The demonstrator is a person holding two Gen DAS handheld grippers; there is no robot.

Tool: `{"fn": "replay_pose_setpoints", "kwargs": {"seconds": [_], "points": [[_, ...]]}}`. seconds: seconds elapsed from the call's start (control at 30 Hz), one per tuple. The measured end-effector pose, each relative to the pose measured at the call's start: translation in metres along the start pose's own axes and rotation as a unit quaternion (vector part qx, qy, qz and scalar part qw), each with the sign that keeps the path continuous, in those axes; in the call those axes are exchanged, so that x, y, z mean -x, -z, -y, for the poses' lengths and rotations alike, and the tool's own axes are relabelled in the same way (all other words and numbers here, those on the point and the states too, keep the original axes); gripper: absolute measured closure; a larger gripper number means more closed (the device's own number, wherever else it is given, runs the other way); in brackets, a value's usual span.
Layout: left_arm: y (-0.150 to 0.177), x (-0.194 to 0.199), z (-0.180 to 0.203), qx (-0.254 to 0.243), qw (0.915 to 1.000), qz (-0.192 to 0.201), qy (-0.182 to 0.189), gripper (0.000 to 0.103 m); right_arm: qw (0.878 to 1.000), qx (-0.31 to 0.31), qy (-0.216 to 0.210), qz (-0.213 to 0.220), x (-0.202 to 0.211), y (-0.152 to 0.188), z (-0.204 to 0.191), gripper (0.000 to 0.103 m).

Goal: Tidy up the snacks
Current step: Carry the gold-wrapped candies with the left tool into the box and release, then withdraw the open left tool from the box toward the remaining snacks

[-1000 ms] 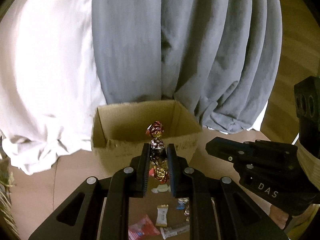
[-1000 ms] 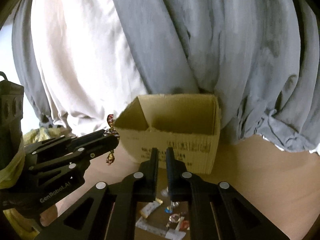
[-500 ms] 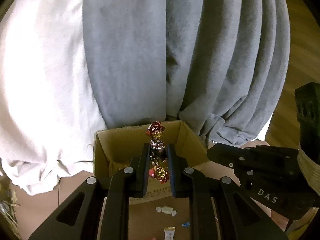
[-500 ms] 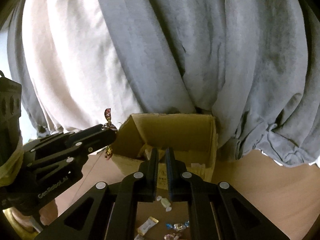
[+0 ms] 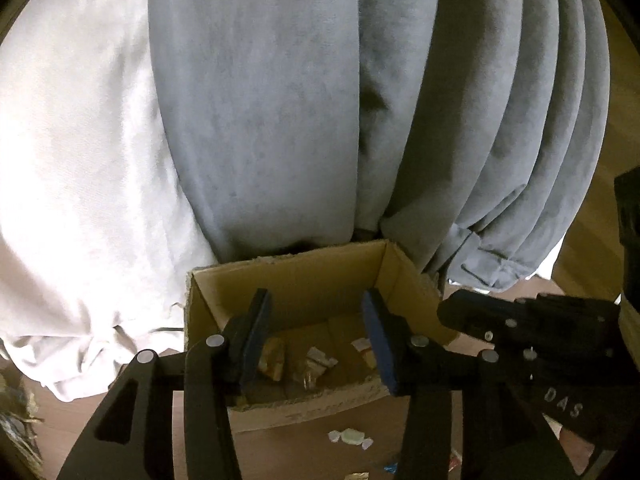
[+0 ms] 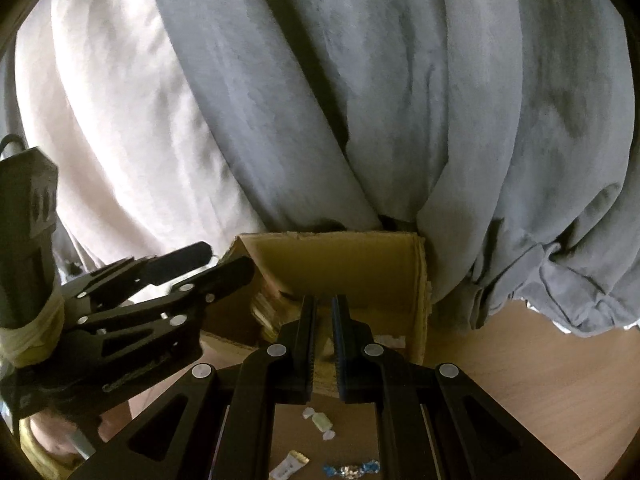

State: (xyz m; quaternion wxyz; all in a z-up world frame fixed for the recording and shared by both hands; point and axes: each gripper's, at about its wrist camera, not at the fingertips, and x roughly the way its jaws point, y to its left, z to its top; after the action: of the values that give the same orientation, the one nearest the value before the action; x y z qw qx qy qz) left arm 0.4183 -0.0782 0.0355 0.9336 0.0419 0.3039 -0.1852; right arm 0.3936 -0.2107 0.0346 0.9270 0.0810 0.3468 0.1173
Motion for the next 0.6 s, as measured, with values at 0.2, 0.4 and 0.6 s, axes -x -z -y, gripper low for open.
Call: {"fn": "replay_pose_setpoints", "kwargs": {"seconds": [0.2, 0.4, 0.6], "points": [[0.020, 0.012, 0.005, -0.013, 0.9998, -0.005, -0.010, 0.054, 1.000, 0.009, 0.005, -0.008, 0.005, 0.013, -0.001, 0.093], [0.050, 0.031, 0.017, -0.023, 0.9996, -0.014, -0.003, 0.054, 0.999, 0.013, -0.005, -0.029, 0.012, 0.038, -0.002, 0.093], [0.078, 0.036, 0.023, -0.027, 0.9990, -0.035, -0.002, 0.054, 0.998, 0.008, -0.005, -0.060, 0.011, 0.068, 0.002, 0.093]]}}
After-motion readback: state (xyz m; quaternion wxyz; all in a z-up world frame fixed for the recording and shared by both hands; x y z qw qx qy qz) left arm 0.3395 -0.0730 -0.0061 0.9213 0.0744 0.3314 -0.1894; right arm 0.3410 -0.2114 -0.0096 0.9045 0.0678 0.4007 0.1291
